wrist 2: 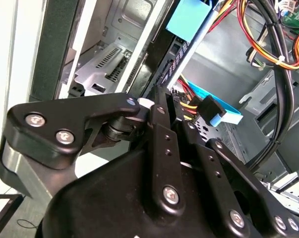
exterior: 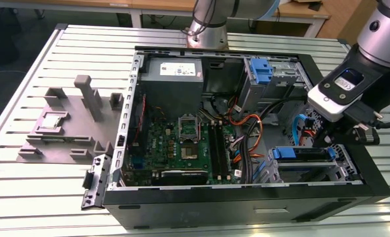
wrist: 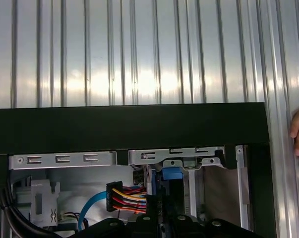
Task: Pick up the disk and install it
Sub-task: 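Insert the first disk wire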
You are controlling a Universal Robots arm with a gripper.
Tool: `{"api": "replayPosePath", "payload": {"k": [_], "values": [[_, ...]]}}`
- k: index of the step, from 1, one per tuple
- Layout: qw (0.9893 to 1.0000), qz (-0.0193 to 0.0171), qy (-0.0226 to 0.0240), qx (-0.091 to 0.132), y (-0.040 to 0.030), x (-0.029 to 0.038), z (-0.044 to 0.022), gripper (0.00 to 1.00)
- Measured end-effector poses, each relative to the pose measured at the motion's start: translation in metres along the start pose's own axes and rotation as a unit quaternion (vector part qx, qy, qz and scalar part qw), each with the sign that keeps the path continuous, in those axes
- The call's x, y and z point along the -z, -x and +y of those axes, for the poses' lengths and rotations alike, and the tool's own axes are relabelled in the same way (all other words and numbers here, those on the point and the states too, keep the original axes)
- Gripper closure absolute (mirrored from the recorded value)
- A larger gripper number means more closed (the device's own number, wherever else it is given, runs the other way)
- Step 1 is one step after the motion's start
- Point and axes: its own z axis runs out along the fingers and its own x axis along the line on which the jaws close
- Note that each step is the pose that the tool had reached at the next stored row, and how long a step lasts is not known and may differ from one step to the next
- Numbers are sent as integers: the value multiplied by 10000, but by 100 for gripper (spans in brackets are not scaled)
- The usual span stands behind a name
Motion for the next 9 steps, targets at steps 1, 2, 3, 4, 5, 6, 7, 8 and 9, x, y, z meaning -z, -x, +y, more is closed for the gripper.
{"api": "replayPosePath", "payload": {"k": [1,2,3,4,5,6,7,8,9], "values": [[10000,14,-1,-1,9,-4,0,83],[10000,19,-1,-2,18,-7,1,83],[10000,19,-1,-3,26,-10,1,83],[10000,19,-1,-3,34,-12,1,83],[10000,19,-1,-3,39,-14,2,83],[10000,20,-1,-3,40,-17,2,83],[10000,20,-1,-3,41,-20,1,83],[10000,22,-1,-2,41,-24,0,83],[10000,24,-2,-2,42,-29,-1,83]]}}
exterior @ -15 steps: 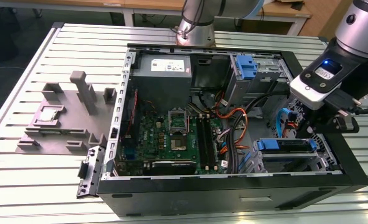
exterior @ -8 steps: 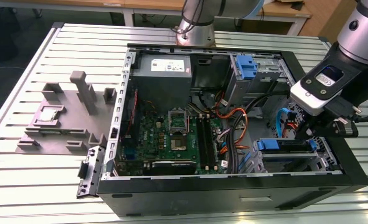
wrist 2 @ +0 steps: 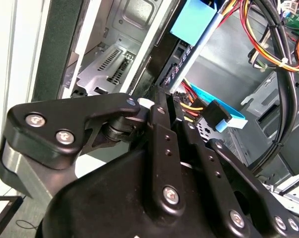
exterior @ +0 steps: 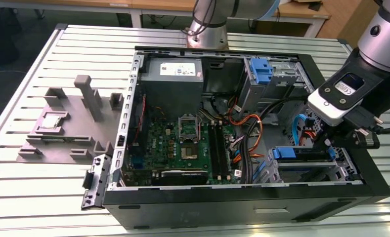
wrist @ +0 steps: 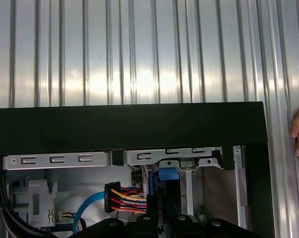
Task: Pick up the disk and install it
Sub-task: 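Insert the first disk wire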
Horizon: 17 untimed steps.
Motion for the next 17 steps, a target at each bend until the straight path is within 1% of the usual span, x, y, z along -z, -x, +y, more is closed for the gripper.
{"api": "replayPosePath", "payload": {"k": [7,12,17], "values": [[10000,11,-1,-1,0,-26,-6,83],[10000,14,-1,-2,0,-41,-26,83],[10000,16,-1,-1,-1,-53,-28,83]]}}
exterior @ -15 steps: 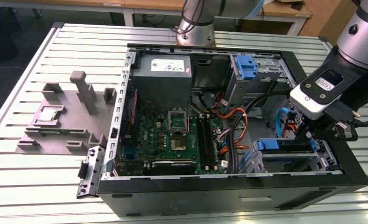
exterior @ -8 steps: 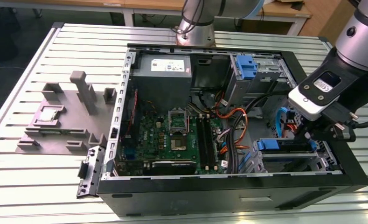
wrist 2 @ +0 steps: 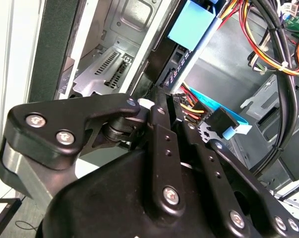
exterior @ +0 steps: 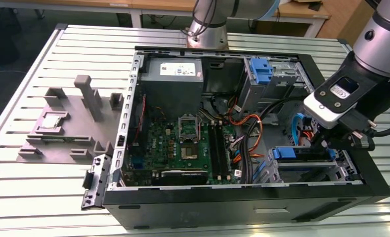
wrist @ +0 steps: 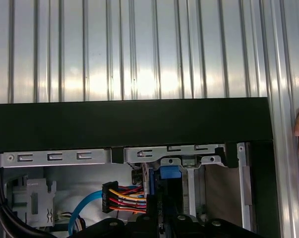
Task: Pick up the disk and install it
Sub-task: 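Insert the first disk wire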
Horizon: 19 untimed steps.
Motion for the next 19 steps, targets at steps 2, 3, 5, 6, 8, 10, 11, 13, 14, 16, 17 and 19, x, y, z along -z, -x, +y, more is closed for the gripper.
{"api": "replayPosePath", "payload": {"k": [2,3,5,6,8,10,11,13,14,16,17,19], "values": [[10000,3,0,0,0,-3,0,83],[10000,6,0,-1,0,-5,0,83],[10000,7,-1,-1,0,-6,-1,83],[10000,7,-1,-1,-1,-6,0,83],[10000,7,-1,-1,0,-6,0,83],[10000,9,-1,-1,0,-3,0,83],[10000,10,-1,-1,0,-2,0,83],[10000,17,-1,-2,0,1,0,83],[10000,19,-1,-2,0,2,0,83],[10000,24,-2,-2,0,3,0,83],[10000,29,-2,-3,1,4,0,83],[10000,46,-3,-4,0,4,0,83]]}}
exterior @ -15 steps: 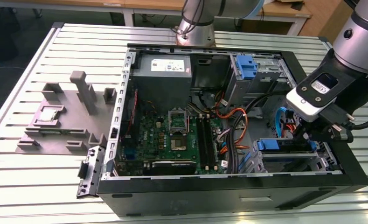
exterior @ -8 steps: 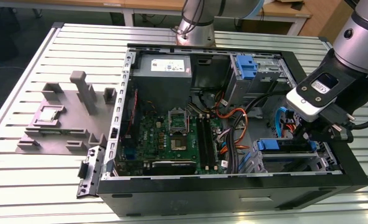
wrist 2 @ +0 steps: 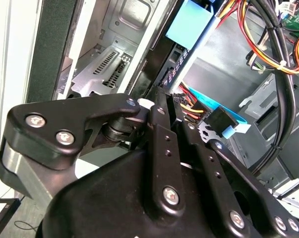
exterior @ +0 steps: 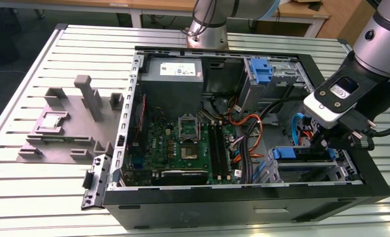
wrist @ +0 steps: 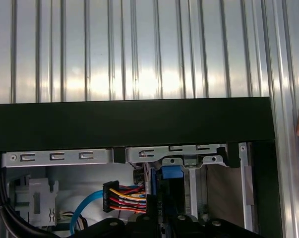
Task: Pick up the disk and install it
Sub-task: 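Insert the first disk wire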
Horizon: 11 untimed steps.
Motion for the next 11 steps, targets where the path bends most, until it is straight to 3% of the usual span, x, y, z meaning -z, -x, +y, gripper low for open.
{"api": "replayPosePath", "payload": {"k": [11], "values": [[10000,21,-1,-1,18,-8,1,83]]}}
